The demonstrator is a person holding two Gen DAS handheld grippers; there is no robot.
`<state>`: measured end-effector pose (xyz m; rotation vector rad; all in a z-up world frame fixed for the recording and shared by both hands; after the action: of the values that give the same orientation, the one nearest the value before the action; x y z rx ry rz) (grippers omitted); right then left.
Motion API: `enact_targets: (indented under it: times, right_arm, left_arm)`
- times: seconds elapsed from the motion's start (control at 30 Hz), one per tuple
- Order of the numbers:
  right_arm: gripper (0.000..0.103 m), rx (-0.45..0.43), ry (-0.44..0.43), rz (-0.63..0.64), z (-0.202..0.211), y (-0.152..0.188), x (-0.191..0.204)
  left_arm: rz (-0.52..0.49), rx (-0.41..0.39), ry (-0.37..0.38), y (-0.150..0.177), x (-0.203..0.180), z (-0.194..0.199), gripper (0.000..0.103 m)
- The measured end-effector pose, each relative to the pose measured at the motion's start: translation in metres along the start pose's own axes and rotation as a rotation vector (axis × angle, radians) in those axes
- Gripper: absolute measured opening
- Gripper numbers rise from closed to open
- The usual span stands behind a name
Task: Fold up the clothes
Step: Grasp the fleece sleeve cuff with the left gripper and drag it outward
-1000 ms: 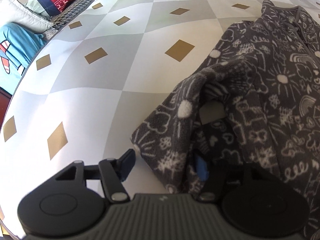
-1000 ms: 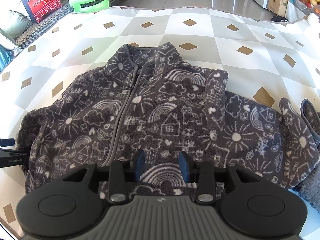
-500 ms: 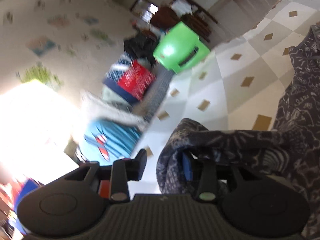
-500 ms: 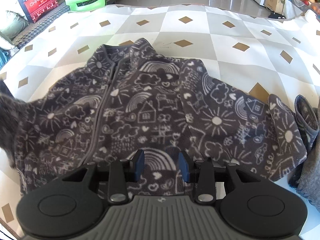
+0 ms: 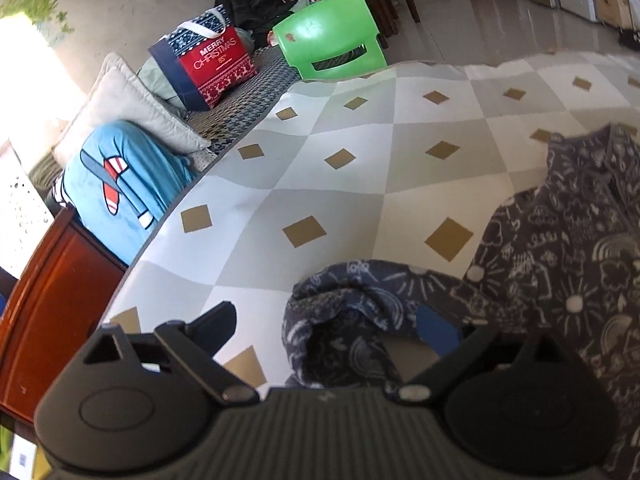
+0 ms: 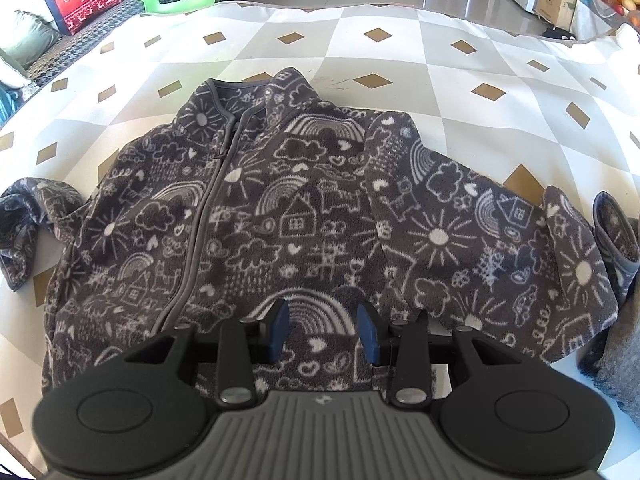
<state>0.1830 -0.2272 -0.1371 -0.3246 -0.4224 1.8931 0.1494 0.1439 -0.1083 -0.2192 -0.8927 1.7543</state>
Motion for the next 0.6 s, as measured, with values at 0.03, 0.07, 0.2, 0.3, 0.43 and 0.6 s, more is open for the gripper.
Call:
enact_targets:
  times: [0.03, 0.07, 0.2, 0.3, 0.43, 0.6]
  right_arm:
    - [0.036, -0.001, 0.001, 0.003, 0.000, 0.000, 0.000]
    - [0.036, 0.000, 0.003, 0.004, 0.000, 0.000, 0.000]
    - [0.036, 0.002, 0.009, -0.002, -0.001, 0.001, -0.002]
    - [0.036, 0.000, 0.011, -0.003, 0.000, 0.001, -0.002]
    - [0.036, 0.000, 0.011, -0.002, 0.000, 0.001, -0.001]
    - [0.036, 0.003, 0.013, 0.004, -0.001, 0.001, -0.003]
  left_arm:
    - [0.030, 0.008, 0.024, -0.002, 0.004, 0.000, 0.097]
    - [0.060, 0.017, 0.048, -0.003, 0.007, 0.000, 0.098]
    - [0.144, 0.097, 0.094, 0.003, 0.022, -0.011, 0.100]
    - [0.180, 0.161, 0.092, 0.016, 0.031, -0.029, 0.100]
    - [0.169, 0.217, 0.026, 0.034, 0.036, -0.055, 0.099]
    - [0.144, 0.294, -0.011, 0.052, 0.032, -0.077, 0.094]
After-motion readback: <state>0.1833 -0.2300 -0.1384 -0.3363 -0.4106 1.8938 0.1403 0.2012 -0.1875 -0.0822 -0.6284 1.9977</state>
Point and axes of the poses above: each gripper's, at about its wrist camera, not at the fingertips, and z roughly against the way its jaws point, x to its left, y to its underside, the point moved 8 cm from there along -z, roughly the way its jaws point, and after that the axes turned 10 degrees about z, right-handed, at the moved point
